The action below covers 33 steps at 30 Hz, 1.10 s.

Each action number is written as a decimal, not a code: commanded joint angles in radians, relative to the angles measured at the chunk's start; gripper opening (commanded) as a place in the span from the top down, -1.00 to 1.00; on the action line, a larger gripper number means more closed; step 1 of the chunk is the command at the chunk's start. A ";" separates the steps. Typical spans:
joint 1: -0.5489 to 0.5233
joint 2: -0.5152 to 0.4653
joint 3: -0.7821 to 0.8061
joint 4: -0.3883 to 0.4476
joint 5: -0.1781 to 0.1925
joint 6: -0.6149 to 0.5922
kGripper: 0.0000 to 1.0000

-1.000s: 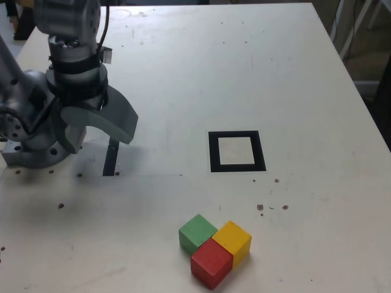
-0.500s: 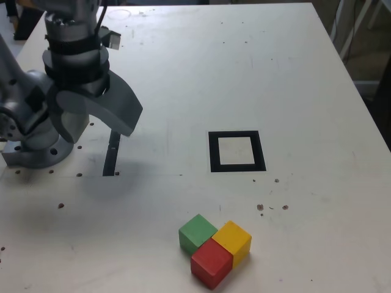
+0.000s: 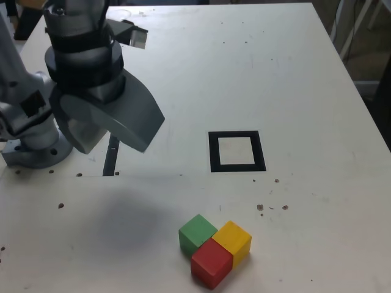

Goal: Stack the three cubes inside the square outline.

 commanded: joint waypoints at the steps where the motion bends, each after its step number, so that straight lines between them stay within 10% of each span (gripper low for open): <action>1: -0.053 0.052 -0.071 0.046 0.000 -0.030 -0.99; 22: -0.314 0.466 -0.544 0.150 -0.080 -0.279 -0.98; 33: -0.320 0.624 -0.656 0.152 -0.063 -0.295 -0.98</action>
